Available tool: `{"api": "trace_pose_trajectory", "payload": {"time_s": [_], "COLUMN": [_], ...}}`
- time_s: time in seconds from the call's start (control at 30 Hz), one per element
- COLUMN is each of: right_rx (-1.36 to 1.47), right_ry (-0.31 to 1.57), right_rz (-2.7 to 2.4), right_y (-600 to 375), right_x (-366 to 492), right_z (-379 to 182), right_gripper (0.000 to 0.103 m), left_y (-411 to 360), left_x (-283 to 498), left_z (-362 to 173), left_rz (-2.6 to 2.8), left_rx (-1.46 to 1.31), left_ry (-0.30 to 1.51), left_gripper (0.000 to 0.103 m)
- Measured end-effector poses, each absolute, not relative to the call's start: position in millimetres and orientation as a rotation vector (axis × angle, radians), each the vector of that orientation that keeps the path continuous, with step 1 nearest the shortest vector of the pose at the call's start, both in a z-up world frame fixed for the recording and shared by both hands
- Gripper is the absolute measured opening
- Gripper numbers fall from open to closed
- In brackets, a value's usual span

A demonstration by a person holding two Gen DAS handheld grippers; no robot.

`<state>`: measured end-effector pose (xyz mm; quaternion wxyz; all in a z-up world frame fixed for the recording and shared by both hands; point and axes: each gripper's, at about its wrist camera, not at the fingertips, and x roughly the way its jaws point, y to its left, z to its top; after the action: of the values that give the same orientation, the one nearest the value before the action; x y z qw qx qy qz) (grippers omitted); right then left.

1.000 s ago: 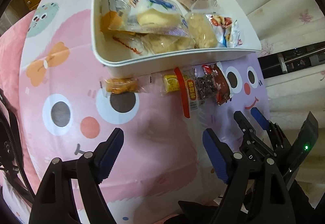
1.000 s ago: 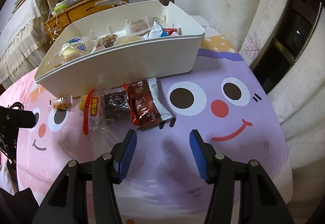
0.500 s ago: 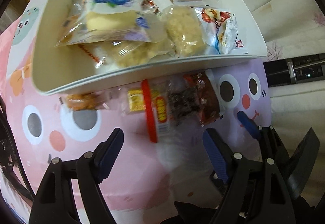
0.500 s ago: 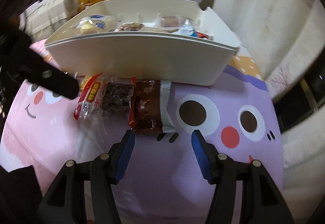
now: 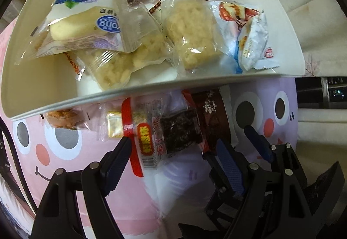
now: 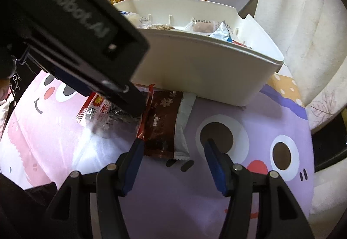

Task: Organize snacks
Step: 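Grasp dark nut bag with left tool while right tool grasps brown chocolate packet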

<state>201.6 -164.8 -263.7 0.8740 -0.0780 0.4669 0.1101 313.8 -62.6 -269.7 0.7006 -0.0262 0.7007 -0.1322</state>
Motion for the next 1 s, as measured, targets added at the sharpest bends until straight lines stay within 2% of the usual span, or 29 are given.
{"api": "trace_pose_trajectory", "payload": {"time_s": [0.4, 0.57, 0.77, 0.9, 1.0], "right_rx": [-0.149, -0.142, -0.165, -0.169, -0.158], "right_ry": [0.972, 0.981, 0.978, 0.983, 0.985], "right_rz": [0.298, 0.332, 0.371, 0.387, 0.385], "right_y": [-169.3, -177.2, -174.3, -170.9, -172.1], "right_x": [205.6, 215.9, 219.6, 221.2, 221.3], "right_z": [-266.9, -268.1, -268.5, -269.1, -267.8], "right_gripper": [0.059, 0.057, 0.044, 0.033, 0.023], "left_y": [-82.3, -103.6, -116.5, -120.0, -125.8], "left_x": [325.5, 328.5, 330.3, 328.3, 327.1], "left_z": [-280.3, -283.7, -280.7, -275.0, -274.9], "left_rz": [-0.18, -0.124, -0.099, -0.112, -0.119], "left_rx": [-0.033, 0.012, 0.031, 0.038, 0.051], "left_ry": [1.565, 1.567, 1.566, 1.564, 1.562], "left_gripper": [0.079, 0.07, 0.067, 0.059, 0.058]}}
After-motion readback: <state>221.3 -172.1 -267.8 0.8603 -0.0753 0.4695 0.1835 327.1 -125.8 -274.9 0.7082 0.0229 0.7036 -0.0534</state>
